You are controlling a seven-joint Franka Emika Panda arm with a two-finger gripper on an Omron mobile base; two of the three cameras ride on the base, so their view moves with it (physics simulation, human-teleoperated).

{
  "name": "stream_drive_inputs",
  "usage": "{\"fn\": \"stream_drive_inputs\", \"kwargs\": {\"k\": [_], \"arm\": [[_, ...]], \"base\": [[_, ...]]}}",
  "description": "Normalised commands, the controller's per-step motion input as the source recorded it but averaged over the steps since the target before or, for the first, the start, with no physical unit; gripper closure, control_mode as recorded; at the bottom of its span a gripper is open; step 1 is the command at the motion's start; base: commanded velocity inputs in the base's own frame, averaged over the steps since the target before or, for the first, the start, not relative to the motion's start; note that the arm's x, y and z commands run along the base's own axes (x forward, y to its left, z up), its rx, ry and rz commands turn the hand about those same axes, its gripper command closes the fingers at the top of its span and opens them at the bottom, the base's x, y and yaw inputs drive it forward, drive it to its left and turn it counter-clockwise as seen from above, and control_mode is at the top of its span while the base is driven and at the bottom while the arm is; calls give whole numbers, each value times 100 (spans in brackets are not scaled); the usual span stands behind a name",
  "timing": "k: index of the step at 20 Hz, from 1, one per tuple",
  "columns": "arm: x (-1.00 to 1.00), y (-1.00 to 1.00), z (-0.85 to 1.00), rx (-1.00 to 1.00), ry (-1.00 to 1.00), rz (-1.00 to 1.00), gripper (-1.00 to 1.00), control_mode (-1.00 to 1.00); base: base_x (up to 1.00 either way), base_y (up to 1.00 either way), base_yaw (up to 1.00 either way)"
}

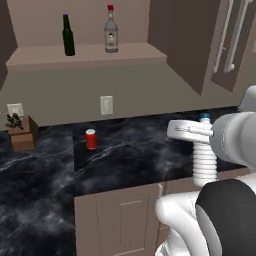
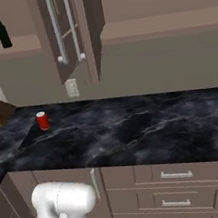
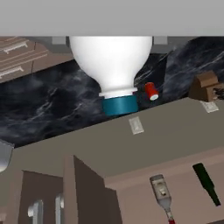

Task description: Sort all alcoholic drinks to one cabinet, and non-alcoholic drinks to the other.

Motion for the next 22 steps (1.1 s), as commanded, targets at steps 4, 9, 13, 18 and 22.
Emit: {"fn": "stream_drive_inputs", "kwargs": {"k": [4,9,13,18,22], "arm": [[0,0,0,0,0,0,100,100],[0,0,0,0,0,0,100,100],[0,0,0,0,0,0,100,100],[0,0,0,0,0,0,100,100],[0,0,0,0,0,0,100,100]], "base": [[0,-100,-1],[0,-100,0],[1,-100,0],[18,-92,0],[42,-38,0]]}}
